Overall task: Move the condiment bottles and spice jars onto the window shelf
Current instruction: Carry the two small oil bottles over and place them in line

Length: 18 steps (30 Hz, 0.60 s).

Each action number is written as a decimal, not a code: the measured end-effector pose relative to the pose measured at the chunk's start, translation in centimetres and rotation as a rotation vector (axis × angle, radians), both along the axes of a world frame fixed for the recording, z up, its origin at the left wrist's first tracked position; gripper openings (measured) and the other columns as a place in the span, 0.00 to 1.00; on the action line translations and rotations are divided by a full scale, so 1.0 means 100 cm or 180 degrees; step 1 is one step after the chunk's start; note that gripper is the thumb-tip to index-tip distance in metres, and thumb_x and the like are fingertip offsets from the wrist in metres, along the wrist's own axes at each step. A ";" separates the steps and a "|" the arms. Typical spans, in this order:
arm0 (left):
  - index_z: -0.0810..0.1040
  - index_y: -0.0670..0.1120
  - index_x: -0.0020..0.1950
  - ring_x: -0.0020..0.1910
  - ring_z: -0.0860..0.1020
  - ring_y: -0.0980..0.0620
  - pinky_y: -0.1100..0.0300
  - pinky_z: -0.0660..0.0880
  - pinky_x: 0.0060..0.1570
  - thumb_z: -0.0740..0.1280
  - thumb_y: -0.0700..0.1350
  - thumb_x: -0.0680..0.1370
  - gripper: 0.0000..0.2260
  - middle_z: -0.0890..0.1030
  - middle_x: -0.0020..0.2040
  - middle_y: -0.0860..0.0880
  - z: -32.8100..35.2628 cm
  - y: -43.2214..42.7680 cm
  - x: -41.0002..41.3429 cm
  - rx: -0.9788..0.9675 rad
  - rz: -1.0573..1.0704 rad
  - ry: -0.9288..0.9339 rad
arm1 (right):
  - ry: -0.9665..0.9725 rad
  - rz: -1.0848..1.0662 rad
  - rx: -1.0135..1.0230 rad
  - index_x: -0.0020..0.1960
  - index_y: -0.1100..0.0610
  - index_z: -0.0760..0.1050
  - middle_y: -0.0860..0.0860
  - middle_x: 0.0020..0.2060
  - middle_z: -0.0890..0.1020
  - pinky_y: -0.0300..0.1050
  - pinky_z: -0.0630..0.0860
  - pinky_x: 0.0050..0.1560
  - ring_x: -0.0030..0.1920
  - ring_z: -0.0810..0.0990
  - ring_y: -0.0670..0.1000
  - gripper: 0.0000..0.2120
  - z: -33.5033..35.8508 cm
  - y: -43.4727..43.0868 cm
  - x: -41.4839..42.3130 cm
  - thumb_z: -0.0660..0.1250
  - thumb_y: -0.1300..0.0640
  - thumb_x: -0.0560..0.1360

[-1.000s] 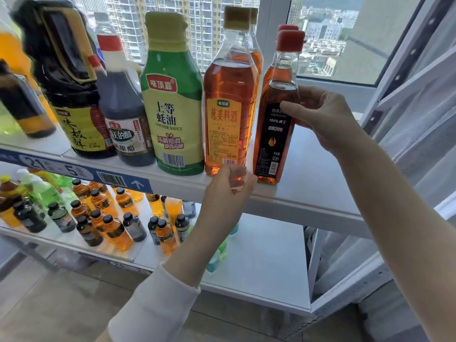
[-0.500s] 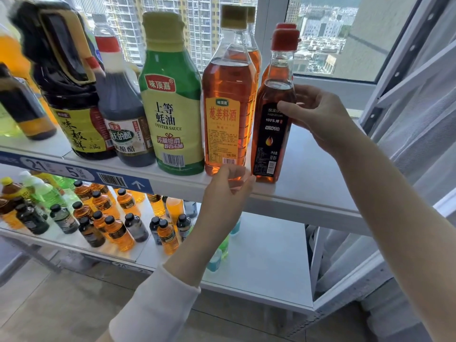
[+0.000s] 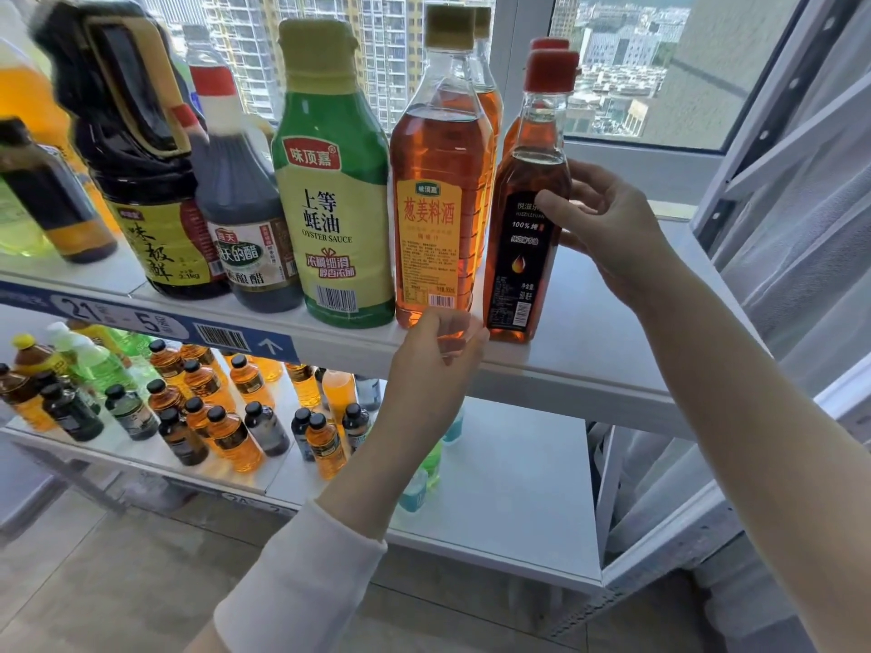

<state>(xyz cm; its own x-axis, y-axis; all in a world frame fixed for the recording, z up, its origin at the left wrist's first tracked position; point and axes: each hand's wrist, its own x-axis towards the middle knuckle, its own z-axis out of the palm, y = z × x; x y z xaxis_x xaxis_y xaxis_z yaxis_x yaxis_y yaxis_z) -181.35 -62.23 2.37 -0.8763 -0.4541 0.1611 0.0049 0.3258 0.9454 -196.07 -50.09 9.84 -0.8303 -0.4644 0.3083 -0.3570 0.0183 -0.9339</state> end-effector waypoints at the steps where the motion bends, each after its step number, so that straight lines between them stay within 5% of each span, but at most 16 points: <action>1: 0.73 0.49 0.55 0.48 0.74 0.64 0.78 0.69 0.41 0.64 0.48 0.78 0.08 0.76 0.52 0.56 0.000 0.000 0.000 0.0001 0.0011 0.0000 | -0.0014 -0.0010 0.0003 0.67 0.57 0.69 0.53 0.54 0.79 0.46 0.79 0.53 0.52 0.81 0.49 0.27 -0.001 -0.001 0.001 0.71 0.54 0.70; 7: 0.73 0.46 0.58 0.51 0.75 0.59 0.76 0.70 0.42 0.64 0.47 0.78 0.11 0.76 0.54 0.55 0.009 0.003 -0.005 0.0088 0.0173 0.0046 | -0.0254 -0.0322 -0.0030 0.68 0.55 0.65 0.49 0.58 0.76 0.42 0.75 0.56 0.58 0.77 0.46 0.29 -0.016 -0.001 0.013 0.70 0.50 0.71; 13: 0.73 0.47 0.56 0.49 0.76 0.61 0.74 0.71 0.46 0.64 0.48 0.77 0.09 0.77 0.53 0.55 0.001 -0.009 0.015 -0.0016 -0.0033 0.0258 | 0.0090 -0.1664 -0.0063 0.69 0.55 0.64 0.50 0.65 0.73 0.42 0.67 0.66 0.65 0.70 0.46 0.25 -0.054 0.012 0.076 0.66 0.49 0.75; 18: 0.72 0.45 0.59 0.51 0.77 0.55 0.60 0.73 0.54 0.64 0.43 0.77 0.10 0.78 0.53 0.51 -0.028 -0.028 0.059 -0.0328 -0.0427 0.0305 | 0.0458 -0.2410 0.0396 0.67 0.55 0.66 0.49 0.64 0.70 0.38 0.61 0.66 0.67 0.67 0.48 0.26 -0.101 0.010 0.166 0.66 0.48 0.73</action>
